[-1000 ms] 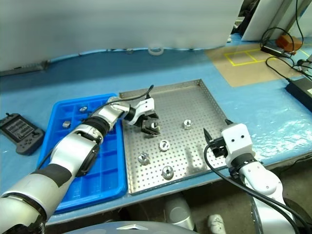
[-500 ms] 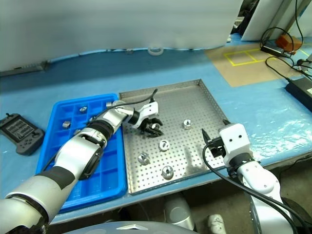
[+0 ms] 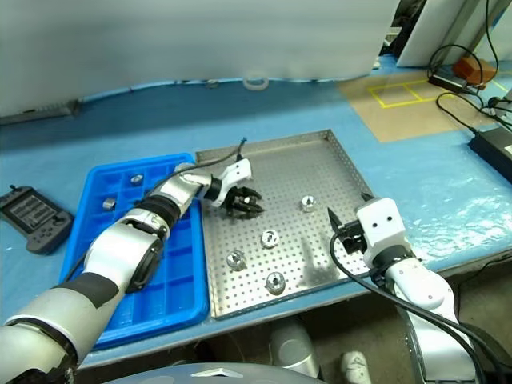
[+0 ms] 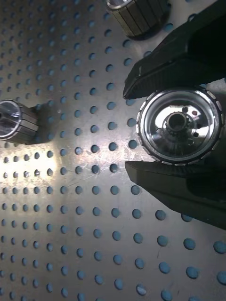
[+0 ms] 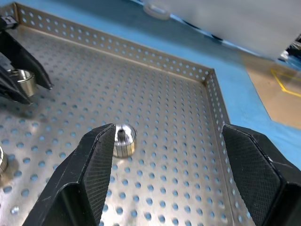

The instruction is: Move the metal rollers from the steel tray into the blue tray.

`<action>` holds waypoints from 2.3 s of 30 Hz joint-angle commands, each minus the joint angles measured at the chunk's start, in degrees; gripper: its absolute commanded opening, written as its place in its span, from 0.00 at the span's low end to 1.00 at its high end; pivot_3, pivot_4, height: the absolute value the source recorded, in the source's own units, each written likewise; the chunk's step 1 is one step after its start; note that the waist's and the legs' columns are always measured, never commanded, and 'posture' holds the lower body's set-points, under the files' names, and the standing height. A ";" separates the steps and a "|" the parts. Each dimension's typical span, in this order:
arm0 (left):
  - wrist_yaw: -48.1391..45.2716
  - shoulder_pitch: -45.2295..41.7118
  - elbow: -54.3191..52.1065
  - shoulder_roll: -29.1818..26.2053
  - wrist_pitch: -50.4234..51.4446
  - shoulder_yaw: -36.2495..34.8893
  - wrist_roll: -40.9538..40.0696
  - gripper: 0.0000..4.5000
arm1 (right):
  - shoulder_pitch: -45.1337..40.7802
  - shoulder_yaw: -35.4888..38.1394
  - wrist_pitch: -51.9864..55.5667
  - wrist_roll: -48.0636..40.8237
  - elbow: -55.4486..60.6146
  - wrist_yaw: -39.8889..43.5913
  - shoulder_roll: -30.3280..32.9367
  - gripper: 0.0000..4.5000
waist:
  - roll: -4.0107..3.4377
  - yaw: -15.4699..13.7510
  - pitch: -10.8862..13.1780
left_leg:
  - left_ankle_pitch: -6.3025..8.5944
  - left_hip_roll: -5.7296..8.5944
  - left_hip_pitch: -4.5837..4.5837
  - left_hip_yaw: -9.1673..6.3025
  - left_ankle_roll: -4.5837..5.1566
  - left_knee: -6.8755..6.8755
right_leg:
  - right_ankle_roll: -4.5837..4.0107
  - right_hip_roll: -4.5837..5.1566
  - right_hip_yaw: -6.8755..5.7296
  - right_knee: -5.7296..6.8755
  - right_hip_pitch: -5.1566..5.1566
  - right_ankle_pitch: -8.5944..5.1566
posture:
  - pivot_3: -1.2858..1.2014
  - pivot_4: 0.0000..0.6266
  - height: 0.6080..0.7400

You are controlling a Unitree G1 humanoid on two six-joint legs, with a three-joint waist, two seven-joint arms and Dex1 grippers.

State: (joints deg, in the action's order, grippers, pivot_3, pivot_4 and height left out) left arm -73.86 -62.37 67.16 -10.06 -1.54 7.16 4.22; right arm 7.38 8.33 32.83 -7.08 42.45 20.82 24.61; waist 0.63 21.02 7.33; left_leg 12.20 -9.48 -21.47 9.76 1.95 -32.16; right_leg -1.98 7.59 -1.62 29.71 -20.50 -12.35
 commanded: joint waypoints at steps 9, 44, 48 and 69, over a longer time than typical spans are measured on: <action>3.98 14.67 -47.84 -9.45 26.47 -9.12 -15.71 0.38 | -22.21 -7.23 -3.34 -8.53 -15.32 14.80 4.32 0.84 | -0.04 -4.82 0.16 | -0.03 -0.08 0.15 -0.07 -0.01 -0.02 | -0.04 0.14 -0.17 0.33 0.07 0.00 | 0.44 0.24 1.00; 30.72 78.81 -96.39 -19.55 27.80 -29.43 -29.30 0.38 | -39.40 -23.18 -22.34 -3.30 -43.95 34.79 -3.56 0.84 | 0.85 -29.53 0.51 | -1.81 -1.45 0.68 -1.06 -3.21 2.07 | 1.02 -1.67 0.07 1.29 -0.53 -0.37 | 0.63 0.24 1.00; 31.45 78.33 -95.62 -20.15 28.14 -26.97 -29.07 0.38 | -39.42 -23.20 -22.65 -2.71 -44.28 34.57 -3.64 0.84 | 0.86 -29.55 0.50 | -1.84 -1.55 0.86 -1.06 -3.30 2.11 | 1.02 -1.80 0.15 1.31 -0.44 -0.36 | 0.62 0.24 1.00; 26.70 49.41 -85.33 -25.21 37.50 -16.65 -37.75 0.94 | -36.43 -16.07 -18.18 -4.14 -39.15 28.58 -0.58 0.84 | 0.95 -29.44 0.42 | -1.98 -1.34 1.16 -0.92 -3.53 1.96 | 1.00 -1.81 0.35 1.99 -0.41 -0.36 | 0.56 0.24 1.00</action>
State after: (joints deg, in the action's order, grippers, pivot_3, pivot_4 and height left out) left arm -45.63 -10.76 -19.64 -35.34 34.98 -12.28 -32.69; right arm -29.51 -10.39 14.00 -9.58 -0.05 50.49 23.35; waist 1.58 -8.42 7.75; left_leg 10.19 -10.81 -20.28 8.97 -1.62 -30.19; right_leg -0.98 5.78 -1.26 31.70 -20.88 -12.72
